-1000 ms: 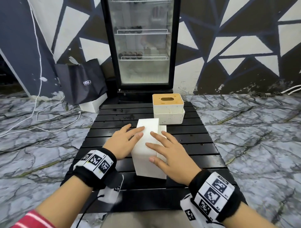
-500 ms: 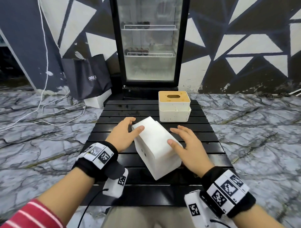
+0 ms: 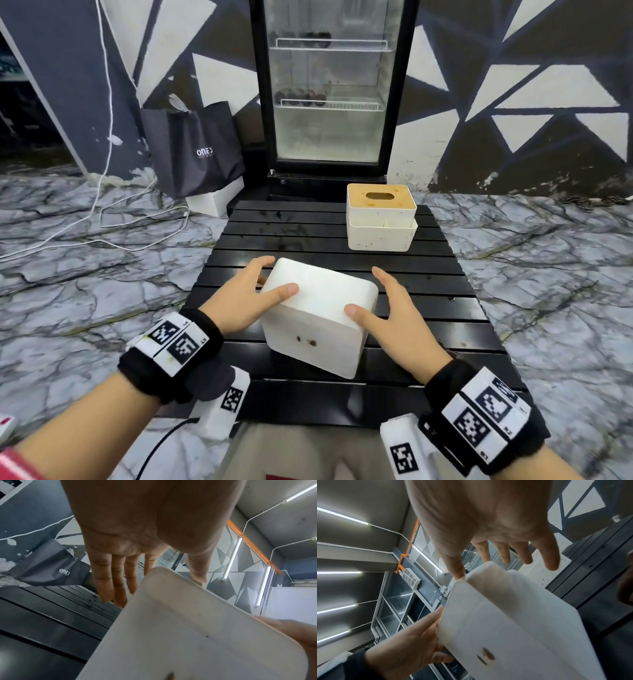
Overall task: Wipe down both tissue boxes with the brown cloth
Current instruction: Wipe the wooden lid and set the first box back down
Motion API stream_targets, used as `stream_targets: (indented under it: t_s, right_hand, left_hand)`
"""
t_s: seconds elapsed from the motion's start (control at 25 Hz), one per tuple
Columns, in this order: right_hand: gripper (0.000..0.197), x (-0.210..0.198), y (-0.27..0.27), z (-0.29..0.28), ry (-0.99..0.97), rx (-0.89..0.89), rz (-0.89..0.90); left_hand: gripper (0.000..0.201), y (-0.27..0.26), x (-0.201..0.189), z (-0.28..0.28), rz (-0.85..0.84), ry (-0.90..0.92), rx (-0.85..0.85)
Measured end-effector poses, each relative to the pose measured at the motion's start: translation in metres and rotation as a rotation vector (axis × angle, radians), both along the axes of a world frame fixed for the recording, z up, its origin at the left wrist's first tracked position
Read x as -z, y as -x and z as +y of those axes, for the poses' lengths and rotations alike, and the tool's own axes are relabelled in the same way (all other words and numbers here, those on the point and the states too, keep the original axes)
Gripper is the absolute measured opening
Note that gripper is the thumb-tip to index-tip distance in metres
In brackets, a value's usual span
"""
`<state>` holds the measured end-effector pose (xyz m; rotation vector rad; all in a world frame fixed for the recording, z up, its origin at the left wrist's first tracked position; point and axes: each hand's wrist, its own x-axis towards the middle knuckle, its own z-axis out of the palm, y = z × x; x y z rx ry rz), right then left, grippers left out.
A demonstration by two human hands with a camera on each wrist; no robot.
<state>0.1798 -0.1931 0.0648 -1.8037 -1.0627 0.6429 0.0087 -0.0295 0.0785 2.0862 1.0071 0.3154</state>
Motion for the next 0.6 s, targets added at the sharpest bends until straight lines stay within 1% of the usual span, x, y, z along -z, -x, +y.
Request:
stream_targets:
  t_s: [0.12, 0.16, 0.28, 0.36, 0.44, 0.52, 0.6]
  right_hand:
    - [0.091, 0.007, 0.007, 0.004, 0.035, -0.001, 0.086]
    - [0.095, 0.01, 0.007, 0.005, 0.037, 0.003, 0.094]
    - [0.109, 0.013, 0.004, 0.005, 0.047, -0.034, 0.147]
    - [0.108, 0.01, 0.001, 0.001, 0.039, -0.095, 0.177]
    - [0.107, 0.007, 0.0, -0.005, 0.042, -0.141, 0.179]
    - [0.113, 0.006, -0.001, -0.009, 0.081, -0.164, 0.169]
    - [0.119, 0.006, -0.003, -0.011, 0.138, -0.183, 0.192]
  left_hand:
    - [0.091, -0.002, 0.003, 0.001, -0.042, 0.088, 0.012]
    - [0.095, -0.002, 0.005, 0.0, -0.076, 0.126, 0.011]
    - [0.128, 0.005, 0.015, 0.002, -0.163, 0.25, 0.014]
    - [0.144, 0.011, 0.016, 0.002, -0.171, 0.322, 0.047]
    - [0.146, 0.016, 0.013, -0.001, -0.122, 0.359, 0.097]
    - [0.143, 0.018, 0.01, -0.004, -0.064, 0.356, 0.141]
    - [0.141, 0.02, 0.008, -0.008, -0.049, 0.335, 0.168]
